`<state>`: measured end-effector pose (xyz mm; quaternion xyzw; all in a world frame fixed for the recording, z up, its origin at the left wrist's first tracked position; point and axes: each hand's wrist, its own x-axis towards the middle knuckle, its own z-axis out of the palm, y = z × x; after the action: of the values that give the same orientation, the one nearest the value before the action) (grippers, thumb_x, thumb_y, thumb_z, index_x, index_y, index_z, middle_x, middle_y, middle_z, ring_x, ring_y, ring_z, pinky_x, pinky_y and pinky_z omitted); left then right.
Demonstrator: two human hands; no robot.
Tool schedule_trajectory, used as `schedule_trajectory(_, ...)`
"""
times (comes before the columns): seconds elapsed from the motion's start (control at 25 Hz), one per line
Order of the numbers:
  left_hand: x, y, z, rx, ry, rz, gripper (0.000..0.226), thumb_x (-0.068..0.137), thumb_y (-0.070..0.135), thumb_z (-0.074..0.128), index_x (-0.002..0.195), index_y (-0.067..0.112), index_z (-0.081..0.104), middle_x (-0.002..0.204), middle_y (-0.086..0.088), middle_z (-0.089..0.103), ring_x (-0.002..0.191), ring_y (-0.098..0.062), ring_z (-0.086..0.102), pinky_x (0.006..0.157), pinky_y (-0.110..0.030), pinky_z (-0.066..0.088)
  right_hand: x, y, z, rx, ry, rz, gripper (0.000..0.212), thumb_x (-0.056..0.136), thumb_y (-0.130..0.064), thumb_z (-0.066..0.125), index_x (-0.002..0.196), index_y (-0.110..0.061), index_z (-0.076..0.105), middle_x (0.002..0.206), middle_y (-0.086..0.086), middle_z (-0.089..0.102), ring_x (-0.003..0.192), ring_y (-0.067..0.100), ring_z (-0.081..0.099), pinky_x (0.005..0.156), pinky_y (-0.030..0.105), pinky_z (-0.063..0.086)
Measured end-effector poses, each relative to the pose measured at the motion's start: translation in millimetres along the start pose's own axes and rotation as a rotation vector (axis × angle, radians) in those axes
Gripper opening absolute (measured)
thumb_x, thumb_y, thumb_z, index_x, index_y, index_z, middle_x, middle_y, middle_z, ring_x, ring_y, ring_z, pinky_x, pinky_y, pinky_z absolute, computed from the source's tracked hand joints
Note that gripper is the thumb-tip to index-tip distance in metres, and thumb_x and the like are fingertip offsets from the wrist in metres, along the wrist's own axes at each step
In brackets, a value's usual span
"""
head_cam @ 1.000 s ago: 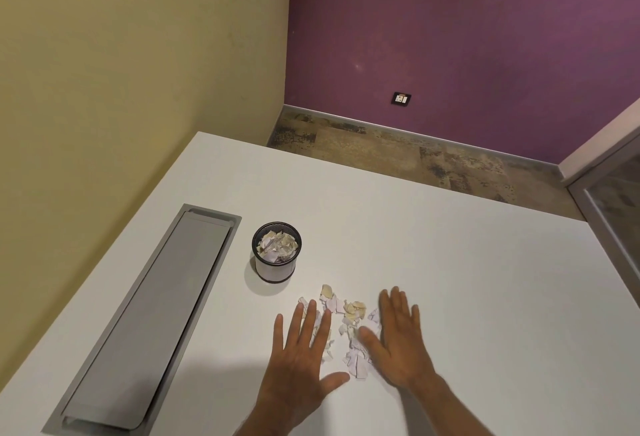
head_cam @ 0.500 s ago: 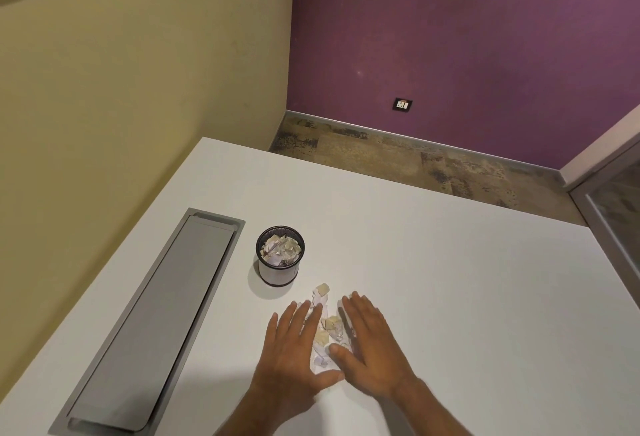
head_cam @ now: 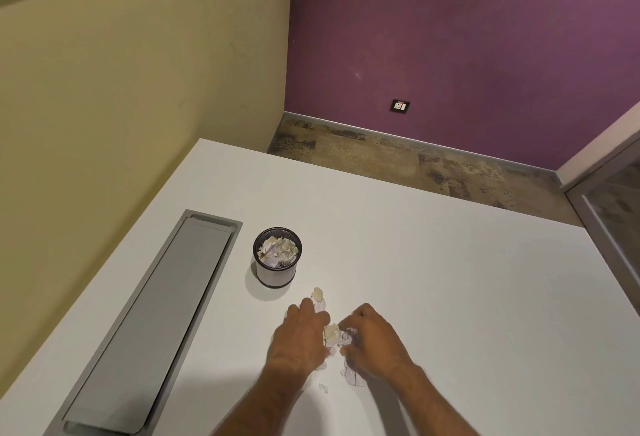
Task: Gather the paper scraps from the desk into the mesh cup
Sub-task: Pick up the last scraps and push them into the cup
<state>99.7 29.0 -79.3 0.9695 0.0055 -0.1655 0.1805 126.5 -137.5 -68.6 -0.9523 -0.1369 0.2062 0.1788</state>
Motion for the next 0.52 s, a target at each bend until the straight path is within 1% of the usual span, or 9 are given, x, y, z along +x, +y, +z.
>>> schedule_trajectory(0.04,0.1,0.1,1.3,-0.041,0.009,-0.007,0.030,0.086,0.027,0.063,0.115,0.028,0.057,0.124,0.001,0.047,0.111,-0.021,0.047,0.087,-0.036,0.050,-0.4,0.2,1.5,0.031,0.023,0.003,0.028,0.079,-0.019,0.068,0.107,-0.027,0.068,0.106,-0.004,0.057,0.092,0.014,0.061,0.079,0.026,0.051)
schedule_trajectory(0.12,-0.6,-0.7,2.6,-0.118,0.047,-0.016,0.023,0.089,0.018,0.056,0.109,0.025,0.064,0.120,0.000,0.055,0.108,-0.021,0.054,0.089,-0.034,0.050,-1.0,1.2,4.4,0.069,0.073,0.030,0.023,0.082,-0.011,0.061,0.096,-0.024,0.073,0.099,-0.004,0.065,0.091,0.014,0.063,0.078,0.023,0.049)
schedule_trajectory(0.2,-2.1,-3.7,2.1,-0.200,0.083,-0.031,0.024,0.089,0.017,0.054,0.106,0.024,0.068,0.116,0.002,0.060,0.106,-0.020,0.058,0.087,-0.027,0.047,-0.5,2.2,4.9,0.081,0.104,0.064,0.024,0.081,-0.010,0.060,0.092,-0.024,0.076,0.095,-0.006,0.071,0.088,0.011,0.065,0.077,0.021,0.049)
schedule_trajectory(0.28,-4.1,-6.6,-1.0,-0.259,0.101,-0.054,0.024,0.087,0.019,0.055,0.105,0.024,0.071,0.113,0.003,0.064,0.105,-0.019,0.060,0.086,-0.026,0.046,1.6,4.2,0.7,0.149,0.117,0.117,0.024,0.078,-0.008,0.063,0.088,-0.024,0.078,0.088,-0.007,0.075,0.081,0.007,0.067,0.075,0.020,0.051)
schedule_trajectory(0.32,-5.1,-8.0,-2.6,-0.275,0.105,-0.064,0.022,0.086,0.019,0.056,0.101,0.023,0.072,0.108,0.003,0.067,0.101,-0.020,0.062,0.084,-0.026,0.047,2.7,5.8,-2.6,0.209,0.122,0.151,0.024,0.077,-0.006,0.066,0.085,-0.024,0.079,0.084,-0.008,0.076,0.077,0.004,0.067,0.074,0.019,0.053)
schedule_trajectory(0.4,-7.0,-10.8,-6.3,-0.316,0.110,-0.089,0.016,0.081,0.020,0.058,0.086,0.020,0.073,0.091,-0.003,0.073,0.087,-0.024,0.066,0.074,-0.027,0.050,3.6,8.4,-12.8,0.394,0.133,0.221,0.020,0.071,-0.002,0.077,0.077,-0.022,0.080,0.073,-0.007,0.076,0.067,0.003,0.069,0.069,0.023,0.057)
schedule_trajectory(0.44,-8.0,-12.1,-8.0,-0.348,0.110,-0.107,0.014,0.079,0.020,0.059,0.082,0.019,0.073,0.084,-0.005,0.074,0.082,-0.026,0.067,0.070,-0.027,0.051,3.0,8.7,-19.6,0.525,0.142,0.257,0.019,0.069,-0.001,0.082,0.074,-0.019,0.080,0.070,-0.004,0.076,0.063,0.007,0.071,0.066,0.026,0.059)
schedule_trajectory(0.48,-9.3,-13.4,-9.1,-0.385,0.108,-0.130,0.015,0.078,0.021,0.060,0.082,0.021,0.074,0.081,-0.004,0.075,0.079,-0.024,0.069,0.070,-0.026,0.053,2.5,7.3,-27.7,0.659,0.152,0.291,0.018,0.067,0.000,0.084,0.073,-0.016,0.080,0.067,-0.001,0.075,0.060,0.012,0.071,0.061,0.027,0.060)
schedule_trajectory(0.52,-10.9,-14.5,-9.9,-0.424,0.105,-0.156,0.017,0.078,0.022,0.063,0.086,0.025,0.077,0.083,-0.001,0.076,0.079,-0.020,0.070,0.073,-0.026,0.056,2.9,3.9,-36.7,0.774,0.165,0.312,0.017,0.067,0.002,0.084,0.073,-0.014,0.079,0.065,0.000,0.074,0.057,0.014,0.069,0.058,0.026,0.058)
